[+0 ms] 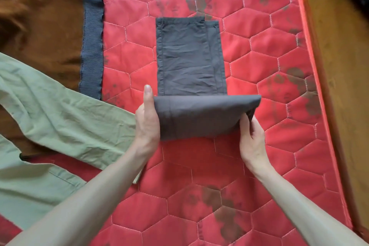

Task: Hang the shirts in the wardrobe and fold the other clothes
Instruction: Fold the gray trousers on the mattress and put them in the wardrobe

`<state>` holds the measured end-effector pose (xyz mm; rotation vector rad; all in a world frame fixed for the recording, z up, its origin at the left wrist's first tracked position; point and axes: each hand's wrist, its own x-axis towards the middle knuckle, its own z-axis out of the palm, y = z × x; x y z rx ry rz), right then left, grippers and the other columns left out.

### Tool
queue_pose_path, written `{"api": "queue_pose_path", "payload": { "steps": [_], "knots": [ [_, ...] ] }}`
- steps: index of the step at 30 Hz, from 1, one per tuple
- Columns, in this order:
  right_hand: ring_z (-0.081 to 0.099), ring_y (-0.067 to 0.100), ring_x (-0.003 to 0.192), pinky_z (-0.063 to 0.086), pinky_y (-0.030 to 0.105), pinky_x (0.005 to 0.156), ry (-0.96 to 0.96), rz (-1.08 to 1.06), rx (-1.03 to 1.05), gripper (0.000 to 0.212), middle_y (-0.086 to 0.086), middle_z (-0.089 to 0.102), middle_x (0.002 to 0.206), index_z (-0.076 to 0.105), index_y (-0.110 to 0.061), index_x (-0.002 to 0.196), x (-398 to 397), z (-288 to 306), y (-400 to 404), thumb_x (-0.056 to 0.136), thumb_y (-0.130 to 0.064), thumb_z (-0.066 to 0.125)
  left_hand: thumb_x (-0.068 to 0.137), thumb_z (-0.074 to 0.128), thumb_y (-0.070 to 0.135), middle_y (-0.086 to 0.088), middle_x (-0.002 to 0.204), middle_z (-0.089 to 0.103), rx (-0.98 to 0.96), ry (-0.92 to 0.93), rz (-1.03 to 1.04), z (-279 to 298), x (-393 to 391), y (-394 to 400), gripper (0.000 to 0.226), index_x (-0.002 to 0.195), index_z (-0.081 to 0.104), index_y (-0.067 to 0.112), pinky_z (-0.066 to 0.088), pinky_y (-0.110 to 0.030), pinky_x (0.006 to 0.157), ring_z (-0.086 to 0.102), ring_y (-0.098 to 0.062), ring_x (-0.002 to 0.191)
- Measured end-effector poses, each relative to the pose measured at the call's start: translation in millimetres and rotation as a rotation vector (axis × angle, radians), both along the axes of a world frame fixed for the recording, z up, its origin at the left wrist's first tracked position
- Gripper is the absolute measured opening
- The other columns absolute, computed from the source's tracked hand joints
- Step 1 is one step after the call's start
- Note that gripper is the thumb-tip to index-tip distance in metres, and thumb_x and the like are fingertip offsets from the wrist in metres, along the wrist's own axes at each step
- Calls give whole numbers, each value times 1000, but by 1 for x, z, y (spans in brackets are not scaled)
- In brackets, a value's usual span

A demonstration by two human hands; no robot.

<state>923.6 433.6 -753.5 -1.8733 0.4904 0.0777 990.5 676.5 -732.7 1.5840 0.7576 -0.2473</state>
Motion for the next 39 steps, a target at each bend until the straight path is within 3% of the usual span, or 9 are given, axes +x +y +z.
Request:
{"api": "queue_pose_path", "payload": {
  "steps": [3,7,12,17,21,24,27,35,39],
  "knots": [
    [56,-17,97,42,13,87,29,-120,-19,25,-36,69,99,65,-40,104,16,-6,13,112,-39,41,76,39,96,6,118,74,-66,7,35,-9,19,4,89,105,75,19,48,-41,108,67,-13,114],
    [61,16,97,34,27,78,82,-200,-197,25,-18,66,99,58,-21,121,27,-15,23,112,-35,39,103,58,40,11,106,71,74,-145,-203,-10,20,0,27,115,63,15,46,-20,88,63,5,94],
    [55,25,116,35,21,94,-23,-109,-382,46,9,62,124,54,-7,139,24,-31,23,108,-34,33,101,62,41,21,106,70,234,-111,-343,-22,26,6,27,124,56,28,51,-28,97,65,8,99],
    [46,26,133,26,22,116,-106,-124,-523,51,17,53,139,46,-3,151,34,-29,17,107,-27,34,104,48,50,-5,114,70,532,-20,-320,-28,28,-9,42,136,43,22,46,-42,87,64,-34,110],
    [35,28,152,26,37,125,-293,189,-783,52,15,40,161,39,-2,156,50,-20,23,108,-22,40,104,46,39,-15,142,47,932,-242,-351,-24,15,-15,51,147,43,10,35,-46,107,46,-36,128],
    [22,23,158,23,46,127,-313,439,-914,56,6,31,168,36,-11,160,56,-26,32,109,-34,42,105,47,33,-13,160,37,1035,-491,-698,-32,7,-14,55,154,41,10,27,-50,123,33,-33,150],
    [14,21,160,17,46,128,-234,442,-897,62,2,26,170,33,-15,162,59,-38,30,108,-45,39,107,37,42,-11,171,22,1121,-503,-1000,-48,4,-7,62,162,30,16,21,-52,126,17,-29,159],
    [10,25,161,14,43,129,-220,484,-698,70,2,25,171,32,-14,162,67,-47,11,102,-46,50,103,32,57,-10,174,2,1142,-410,-1083,-64,11,0,72,166,15,26,13,-52,129,-2,-31,160],
    [8,25,161,16,46,129,-232,678,-736,62,3,21,172,31,-16,162,71,-40,-15,107,-43,40,103,34,36,-14,173,8,1098,-484,-1144,-54,14,12,66,165,21,19,16,-52,128,3,-34,160]
  ]
}}
